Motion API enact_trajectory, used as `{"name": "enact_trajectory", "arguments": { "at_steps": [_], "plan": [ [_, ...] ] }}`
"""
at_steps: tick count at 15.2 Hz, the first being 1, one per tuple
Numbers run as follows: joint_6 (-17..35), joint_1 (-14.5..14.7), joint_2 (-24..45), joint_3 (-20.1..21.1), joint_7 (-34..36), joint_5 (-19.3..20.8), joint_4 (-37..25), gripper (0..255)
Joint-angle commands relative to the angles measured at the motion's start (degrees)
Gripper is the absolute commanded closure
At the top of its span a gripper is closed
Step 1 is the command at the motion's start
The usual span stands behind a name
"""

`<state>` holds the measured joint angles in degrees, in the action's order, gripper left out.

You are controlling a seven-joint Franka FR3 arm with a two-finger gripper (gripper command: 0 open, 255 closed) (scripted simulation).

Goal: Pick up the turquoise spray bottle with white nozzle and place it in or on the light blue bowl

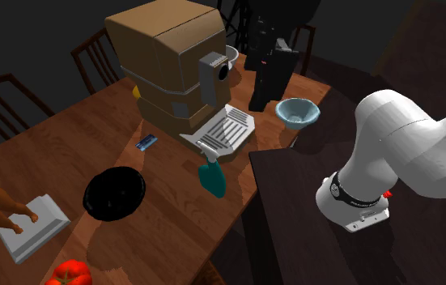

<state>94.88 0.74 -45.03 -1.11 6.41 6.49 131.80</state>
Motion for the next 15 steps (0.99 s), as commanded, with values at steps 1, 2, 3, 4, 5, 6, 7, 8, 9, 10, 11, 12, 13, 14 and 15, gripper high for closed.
{"name": "enact_trajectory", "arguments": {
  "at_steps": [1,2,3,4,5,6,7,8,9,10,11,12,13,14,15],
  "plan": [
    [0.0,0.0,0.0,0.0,0.0,0.0,0.0,0],
    [1.6,-0.4,0.3,-0.1,0.8,0.1,1.6,0],
    [3.3,-0.8,0.7,-0.1,1.7,0.2,3.1,0],
    [4.9,-1.2,1.2,-0.2,2.5,0.3,4.6,0],
    [6.6,-1.6,1.7,-0.2,3.4,0.4,6.1,0],
    [8.3,-2.0,2.3,-0.3,4.3,0.6,7.5,0],
    [10.0,-2.4,3.0,-0.4,5.1,0.7,8.8,0],
    [11.7,-2.8,3.7,-0.4,6.0,0.8,10.1,0],
    [13.4,-3.3,4.6,-0.5,6.8,1.0,11.3,0],
    [15.2,-3.7,5.5,-0.6,7.7,1.1,12.5,0],
    [17.0,-4.1,6.5,-0.6,8.6,1.3,13.6,0],
    [18.8,-4.5,7.6,-0.7,9.5,1.4,14.6,0],
    [20.6,-5.0,8.7,-0.8,10.3,1.6,15.6,0],
    [22.5,-5.4,9.9,-0.9,11.2,1.8,16.5,0],
    [24.3,-5.9,11.3,-0.9,12.1,1.9,17.4,0]
  ]
}}
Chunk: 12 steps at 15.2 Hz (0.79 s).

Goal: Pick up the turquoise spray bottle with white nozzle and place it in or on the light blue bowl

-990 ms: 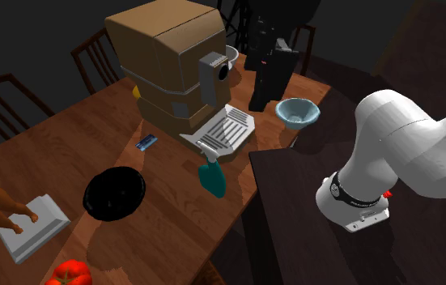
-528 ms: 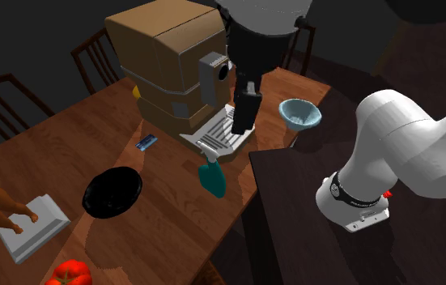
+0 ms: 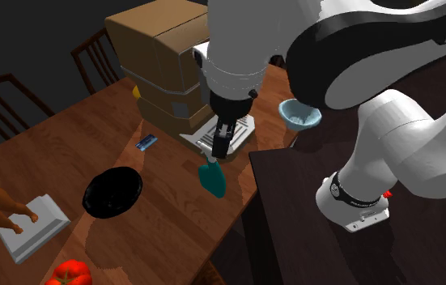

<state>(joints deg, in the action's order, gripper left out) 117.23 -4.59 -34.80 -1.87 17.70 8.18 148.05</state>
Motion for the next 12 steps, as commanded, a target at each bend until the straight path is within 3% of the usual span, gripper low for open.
{"name": "enact_trajectory", "arguments": {
  "at_steps": [1,5,12],
  "plan": [
    [3.9,-1.0,2.4,-0.2,1.7,0.4,1.9,0],
    [11.6,-2.8,8.9,-0.5,5.4,1.3,4.4,0],
    [17.5,-3.3,12.5,-0.9,5.9,2.2,6.7,0]
  ]
}}
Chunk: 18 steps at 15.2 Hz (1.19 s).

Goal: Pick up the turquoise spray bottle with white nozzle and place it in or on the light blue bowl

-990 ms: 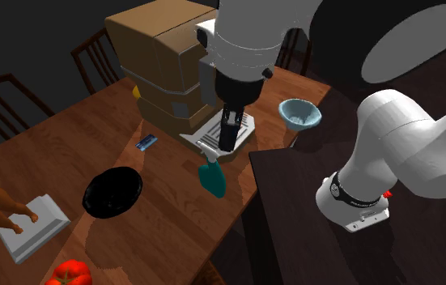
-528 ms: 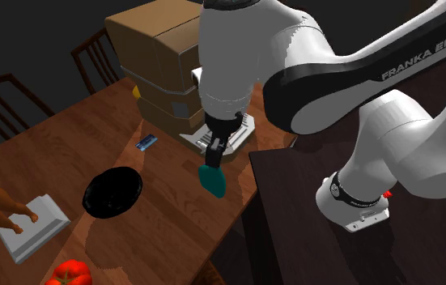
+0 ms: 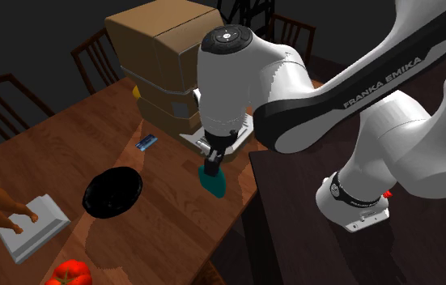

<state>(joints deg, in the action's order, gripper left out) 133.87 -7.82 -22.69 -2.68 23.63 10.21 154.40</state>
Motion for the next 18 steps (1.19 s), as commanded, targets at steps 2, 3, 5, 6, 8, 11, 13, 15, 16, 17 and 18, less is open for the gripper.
{"name": "enact_trajectory", "arguments": {
  "at_steps": [2,3,5,6,8,11,13,15,16,17,18],
  "plan": [
    [2.4,-0.3,1.4,-0.2,0.1,0.4,0.8,0],
    [2.4,-0.3,1.5,-0.2,0.1,0.4,0.8,0],
    [2.4,-0.3,1.5,-0.2,0.1,0.4,0.8,0],
    [2.4,-0.3,1.5,-0.2,0.1,0.4,0.8,0],
    [2.4,-0.3,1.5,-0.2,0.1,0.4,0.8,0],
    [2.3,-0.3,1.5,-0.2,0.1,0.4,0.8,255],
    [2.3,-0.3,1.5,-0.2,0.1,0.4,0.8,255],
    [2.3,-0.3,1.5,-0.2,0.1,0.4,0.8,255],
    [2.3,-0.3,1.5,-0.2,0.1,0.4,0.8,255],
    [2.3,-0.3,1.5,-0.2,0.1,0.4,0.8,255],
    [2.3,-0.3,1.5,-0.2,0.1,0.4,0.8,255]
  ]
}}
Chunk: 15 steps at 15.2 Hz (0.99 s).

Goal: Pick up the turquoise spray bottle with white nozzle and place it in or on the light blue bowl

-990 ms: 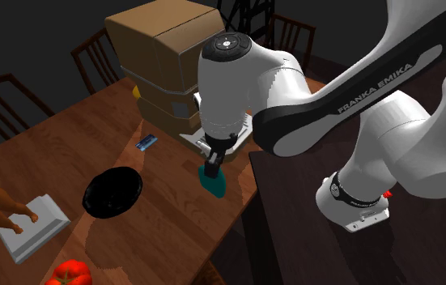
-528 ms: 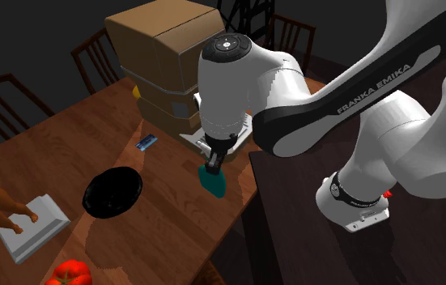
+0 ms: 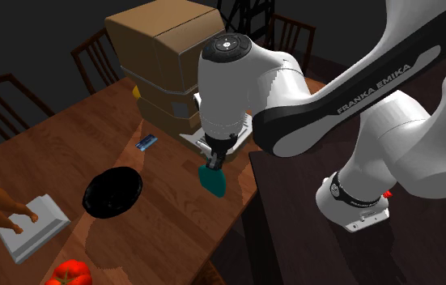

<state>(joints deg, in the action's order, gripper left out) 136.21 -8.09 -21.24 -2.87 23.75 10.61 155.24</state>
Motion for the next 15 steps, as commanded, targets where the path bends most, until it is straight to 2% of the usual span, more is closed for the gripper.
{"name": "enact_trajectory", "arguments": {
  "at_steps": [1,15],
  "plan": [
    [0.0,0.0,0.0,0.0,0.0,0.0,0.0,255],
    [-12.9,0.6,-6.9,0.2,-1.8,-1.5,-6.1,255]
  ]
}}
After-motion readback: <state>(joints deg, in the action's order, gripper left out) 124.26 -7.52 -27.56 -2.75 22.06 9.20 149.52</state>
